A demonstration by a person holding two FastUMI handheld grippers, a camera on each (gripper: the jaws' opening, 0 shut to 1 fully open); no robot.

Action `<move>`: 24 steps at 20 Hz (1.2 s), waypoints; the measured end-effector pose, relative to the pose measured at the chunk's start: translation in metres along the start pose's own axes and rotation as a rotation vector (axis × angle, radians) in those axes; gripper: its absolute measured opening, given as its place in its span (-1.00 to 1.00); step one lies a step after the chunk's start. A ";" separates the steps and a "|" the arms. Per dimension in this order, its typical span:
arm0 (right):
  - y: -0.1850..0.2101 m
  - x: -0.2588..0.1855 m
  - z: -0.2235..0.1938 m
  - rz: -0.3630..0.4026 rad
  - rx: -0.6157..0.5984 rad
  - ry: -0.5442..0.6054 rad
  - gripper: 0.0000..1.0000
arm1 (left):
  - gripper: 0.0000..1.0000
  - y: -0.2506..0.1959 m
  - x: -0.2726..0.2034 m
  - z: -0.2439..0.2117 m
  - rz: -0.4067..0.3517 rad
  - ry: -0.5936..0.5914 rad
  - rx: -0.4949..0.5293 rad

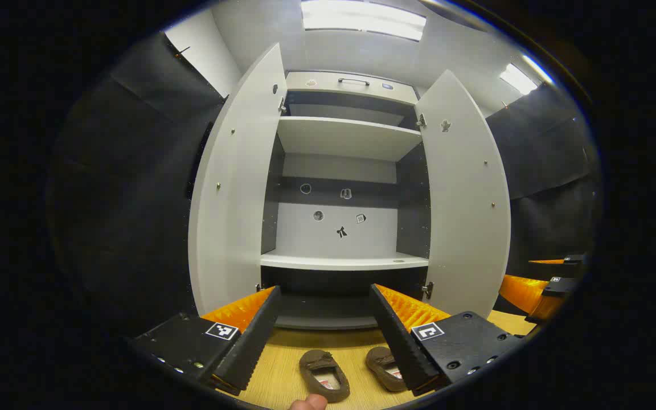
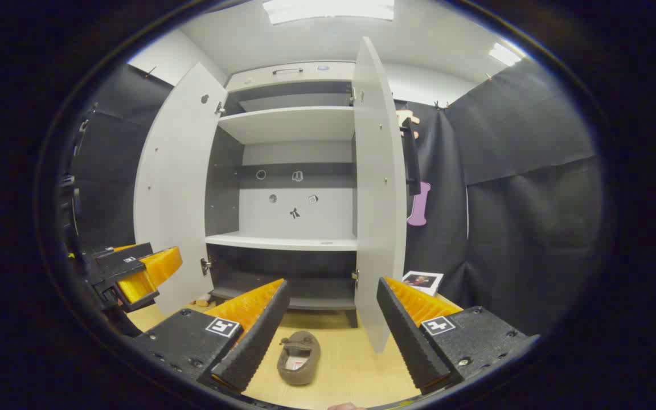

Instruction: Grab one shoe with the right hand and put it into the shoe cabinet, grab the other shoe with the left hand and put it into the shoe cabinet; then close the right door with the right hand and the left door with the left hand.

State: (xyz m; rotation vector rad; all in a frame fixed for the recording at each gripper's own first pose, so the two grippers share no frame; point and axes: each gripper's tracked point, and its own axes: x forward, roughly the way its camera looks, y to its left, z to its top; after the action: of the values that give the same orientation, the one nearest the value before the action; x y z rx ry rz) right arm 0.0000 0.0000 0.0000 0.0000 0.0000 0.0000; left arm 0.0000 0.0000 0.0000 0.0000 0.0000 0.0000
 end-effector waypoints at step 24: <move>0.025 0.022 -0.001 0.069 -0.035 0.044 1.00 | 0.89 0.005 0.000 0.007 0.028 -0.029 0.032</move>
State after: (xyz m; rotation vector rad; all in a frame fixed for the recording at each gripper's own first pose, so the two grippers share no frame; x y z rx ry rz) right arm 0.0215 0.0247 -0.0012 -0.0355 0.0440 0.0692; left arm 0.0004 0.0046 0.0069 0.0320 -0.0294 0.0282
